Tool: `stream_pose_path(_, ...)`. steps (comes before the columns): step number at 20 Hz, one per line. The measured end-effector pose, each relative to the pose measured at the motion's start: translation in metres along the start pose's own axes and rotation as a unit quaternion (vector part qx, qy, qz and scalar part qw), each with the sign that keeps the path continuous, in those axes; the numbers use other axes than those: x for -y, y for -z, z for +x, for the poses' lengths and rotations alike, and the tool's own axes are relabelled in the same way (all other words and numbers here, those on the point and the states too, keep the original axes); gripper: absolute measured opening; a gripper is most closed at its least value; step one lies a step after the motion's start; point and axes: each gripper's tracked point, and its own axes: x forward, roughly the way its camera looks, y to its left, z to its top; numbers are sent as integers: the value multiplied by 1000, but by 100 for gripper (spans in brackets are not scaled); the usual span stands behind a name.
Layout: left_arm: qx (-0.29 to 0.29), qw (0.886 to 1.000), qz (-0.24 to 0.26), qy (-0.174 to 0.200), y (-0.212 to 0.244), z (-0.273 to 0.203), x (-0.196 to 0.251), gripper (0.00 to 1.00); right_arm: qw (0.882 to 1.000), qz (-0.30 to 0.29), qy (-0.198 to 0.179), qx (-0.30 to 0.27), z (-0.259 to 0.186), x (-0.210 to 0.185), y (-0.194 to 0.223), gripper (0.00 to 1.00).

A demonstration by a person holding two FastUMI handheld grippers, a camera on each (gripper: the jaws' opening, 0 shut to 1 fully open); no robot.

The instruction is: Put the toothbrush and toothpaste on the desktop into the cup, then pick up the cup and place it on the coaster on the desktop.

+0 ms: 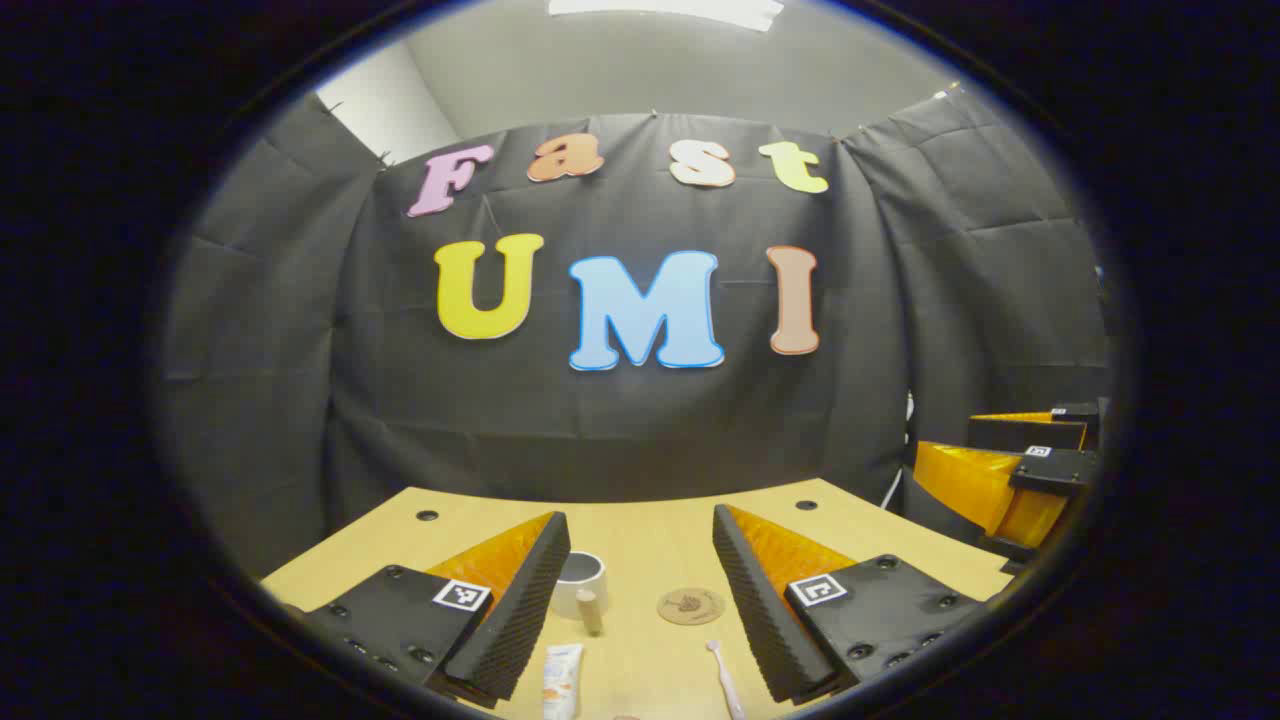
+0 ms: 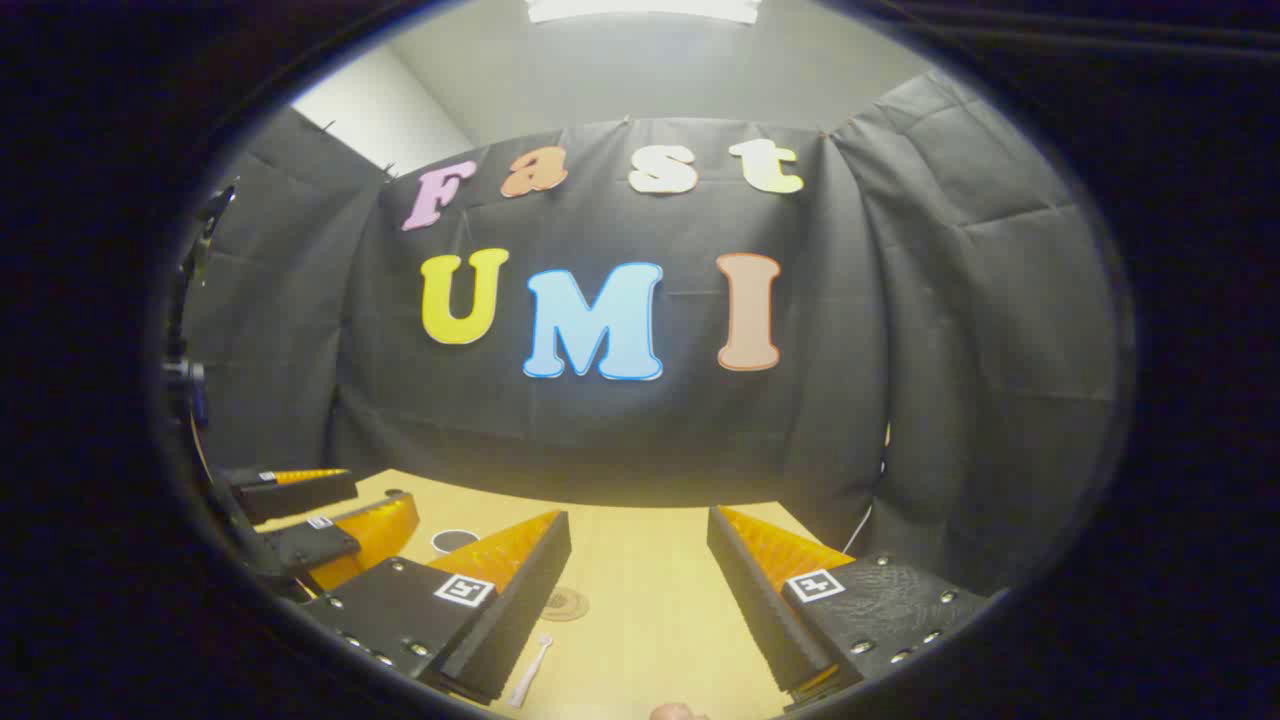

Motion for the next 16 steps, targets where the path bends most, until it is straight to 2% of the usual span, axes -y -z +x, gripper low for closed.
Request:
stream_pose_path(3,6,999,4,-34,-6,8,-26,92,999,-27,-28,10,10,-19,-5,91)
stream_pose_path(6,5,999,-3,-48,-8,13,-38,92,998,-30,-50,6,18,-32,-9,90)
stream_pose_path(8,10,999,-13,-37,-15,18,-37,92,999,-26,-35,5,19,-28,-12,91)
stream_pose_path(11,15,1000,5,-26,-22,27,-40,92,1000,-18,-19,1,21,-25,-10,91)
stream_pose_path(14,-9,1000,13,-10,-9,34,-40,93,999,12,-16,-38,24,-31,6,90)
stream_pose_path(16,-51,999,1,2,18,42,-41,93,997,13,-12,-81,28,-34,25,91)
